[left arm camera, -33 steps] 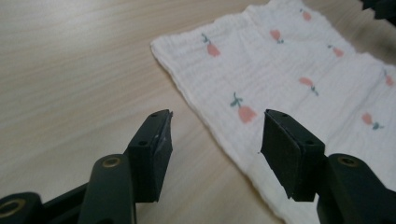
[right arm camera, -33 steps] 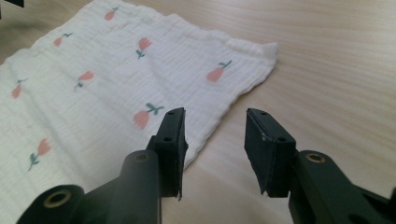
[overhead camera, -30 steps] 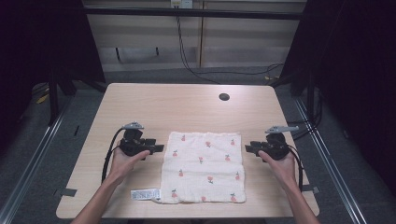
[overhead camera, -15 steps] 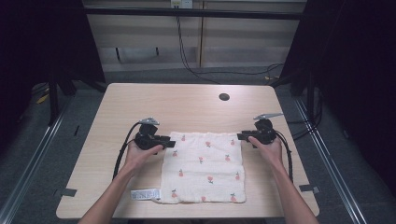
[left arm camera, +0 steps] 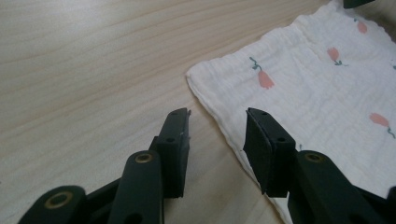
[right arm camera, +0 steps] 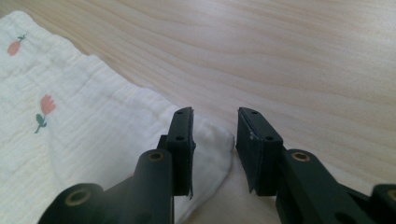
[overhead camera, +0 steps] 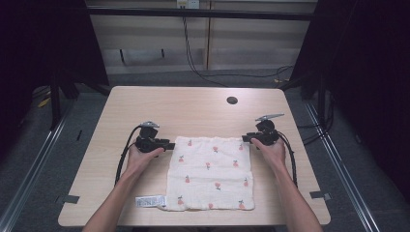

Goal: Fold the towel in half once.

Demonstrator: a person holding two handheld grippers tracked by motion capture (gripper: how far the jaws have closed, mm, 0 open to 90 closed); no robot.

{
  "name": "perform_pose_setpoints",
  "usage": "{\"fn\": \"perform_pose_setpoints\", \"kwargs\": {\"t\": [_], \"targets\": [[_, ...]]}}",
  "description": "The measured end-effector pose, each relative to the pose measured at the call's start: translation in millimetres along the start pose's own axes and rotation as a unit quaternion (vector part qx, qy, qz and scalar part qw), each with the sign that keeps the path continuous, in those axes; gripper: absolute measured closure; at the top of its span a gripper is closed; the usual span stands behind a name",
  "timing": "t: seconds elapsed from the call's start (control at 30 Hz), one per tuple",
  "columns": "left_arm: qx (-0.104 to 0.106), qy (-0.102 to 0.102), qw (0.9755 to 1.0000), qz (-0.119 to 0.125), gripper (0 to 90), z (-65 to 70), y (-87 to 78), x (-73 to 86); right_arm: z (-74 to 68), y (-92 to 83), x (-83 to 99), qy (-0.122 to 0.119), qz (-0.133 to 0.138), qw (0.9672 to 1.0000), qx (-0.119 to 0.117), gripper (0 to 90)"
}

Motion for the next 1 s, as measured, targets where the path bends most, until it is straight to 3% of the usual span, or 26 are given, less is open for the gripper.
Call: {"fn": "perform_pose_setpoints", "kwargs": {"t": [0.13, 0.27, 0.33, 0.43, 0.53, 0.6, 0.73, 0.9, 1.0], "targets": [[0.000, -0.001, 1.0000, 0.002, 59.7, 1.2, 5.0, -4.2, 1.2, 1.6, 1.3, -0.002, 0.002, 1.0000, -0.004, 70.4], [-0.012, 0.000, 0.9999, -0.008, 60.4, 5.4, 12.3, -12.3, 0.0, 2.4, 3.8, 0.001, 0.000, 0.9999, -0.012, 87.6], [-0.018, 0.001, 0.9998, -0.006, 62.6, 5.8, 17.1, -16.8, -0.3, 2.0, 4.3, 0.008, -0.003, 0.9997, -0.023, 88.4], [-0.018, -0.007, 0.9998, -0.006, 62.7, 3.8, 22.2, -22.3, -1.3, 2.3, 3.9, 0.006, -0.005, 0.9997, -0.024, 88.7], [-0.023, 0.000, 0.9997, -0.010, 62.8, 3.6, 25.2, -25.9, -2.3, 1.1, 3.1, 0.002, -0.002, 0.9998, -0.020, 88.6], [-0.025, -0.008, 0.9996, -0.009, 58.8, 4.2, 27.9, -28.9, -2.5, -1.6, 1.3, 0.004, 0.008, 0.9998, -0.020, 88.6], [-0.035, 0.007, 0.9993, -0.008, 61.4, 7.6, 31.8, -31.5, -2.6, -5.2, -0.3, 0.003, 0.013, 0.9997, -0.021, 88.6], [-0.015, 0.019, 0.9997, -0.009, 62.2, 16.1, 35.3, -31.7, -3.3, -8.5, -0.6, -0.003, 0.017, 0.9996, -0.025, 87.7], [-0.014, 0.024, 0.9995, -0.012, 72.1, 15.2, 35.3, -31.1, -4.6, -10.5, -2.8, -0.009, 0.025, 0.9993, -0.027, 87.5]]}}
Point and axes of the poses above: each handheld gripper's, and its own axes: y roughly forward along the jaws, x roughly out of its underside, z roughly to its right, the point moved 4 cm from there along y, roughly forward along the jaws, and after that the axes turned 8 degrees about -x, right-handed, at the moved point
